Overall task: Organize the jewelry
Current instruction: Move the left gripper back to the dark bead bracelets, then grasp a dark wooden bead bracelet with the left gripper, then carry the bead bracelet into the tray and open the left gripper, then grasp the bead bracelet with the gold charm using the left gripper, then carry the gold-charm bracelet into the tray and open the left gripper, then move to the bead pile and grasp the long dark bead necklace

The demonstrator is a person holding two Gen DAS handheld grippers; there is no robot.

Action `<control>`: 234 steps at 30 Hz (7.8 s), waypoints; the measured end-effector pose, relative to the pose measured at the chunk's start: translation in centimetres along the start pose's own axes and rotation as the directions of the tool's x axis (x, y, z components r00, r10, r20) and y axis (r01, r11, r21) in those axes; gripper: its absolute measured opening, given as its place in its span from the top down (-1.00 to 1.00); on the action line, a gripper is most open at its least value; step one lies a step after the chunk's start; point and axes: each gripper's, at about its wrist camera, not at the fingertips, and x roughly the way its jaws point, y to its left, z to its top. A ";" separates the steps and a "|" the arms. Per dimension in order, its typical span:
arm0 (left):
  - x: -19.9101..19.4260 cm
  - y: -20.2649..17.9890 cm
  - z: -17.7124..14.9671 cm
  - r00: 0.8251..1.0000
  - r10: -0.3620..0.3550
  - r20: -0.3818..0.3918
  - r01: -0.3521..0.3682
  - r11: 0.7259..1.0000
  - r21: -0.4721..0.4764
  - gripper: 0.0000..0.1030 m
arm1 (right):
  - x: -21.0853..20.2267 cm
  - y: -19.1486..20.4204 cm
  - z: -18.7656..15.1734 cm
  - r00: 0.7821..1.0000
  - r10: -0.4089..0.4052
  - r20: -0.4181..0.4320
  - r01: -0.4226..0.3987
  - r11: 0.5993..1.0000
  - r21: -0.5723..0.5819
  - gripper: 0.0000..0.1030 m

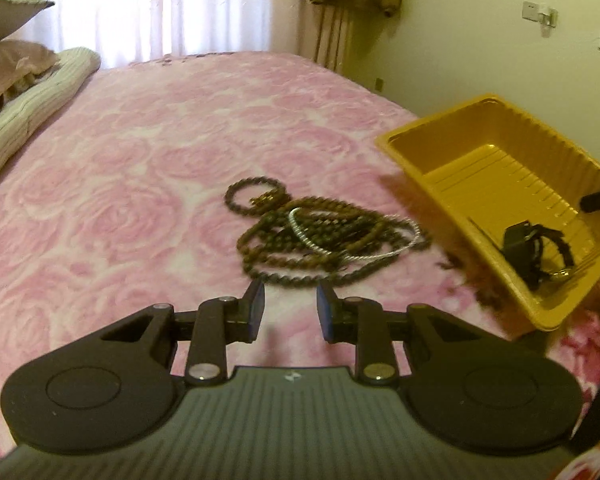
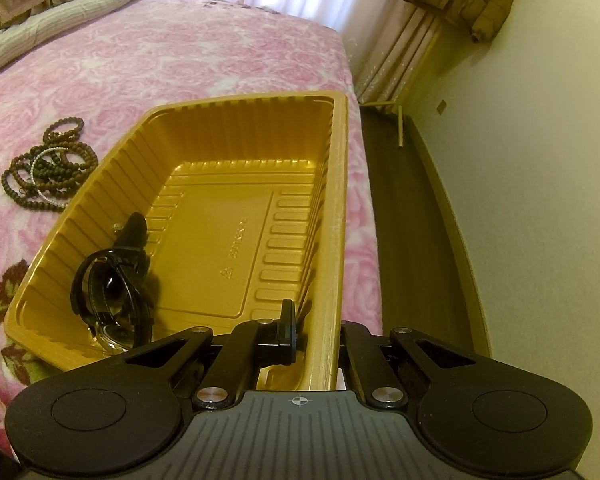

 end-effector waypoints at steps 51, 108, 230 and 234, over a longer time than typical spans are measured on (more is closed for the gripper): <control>5.7 4.5 10.1 0.997 0.071 0.038 -0.073 0.996 0.044 0.89 | 0.6 -0.1 0.3 1.000 -0.009 -0.016 0.009 1.000 -0.010 0.89; 4.6 6.6 6.3 0.999 0.037 -0.014 -0.038 0.991 -0.124 0.76 | 0.1 0.1 0.1 1.000 -0.008 -0.002 0.008 1.000 -0.017 0.90; 2.3 6.0 4.7 0.997 -0.007 -0.074 -0.003 0.991 -0.134 0.64 | 0.5 0.1 -0.1 1.000 0.004 -0.016 -0.004 1.000 -0.021 0.89; 2.8 4.9 3.5 0.997 -0.034 -0.072 0.025 0.993 -0.116 0.64 | 0.4 0.2 0.0 1.000 0.001 -0.019 -0.001 1.000 -0.026 0.89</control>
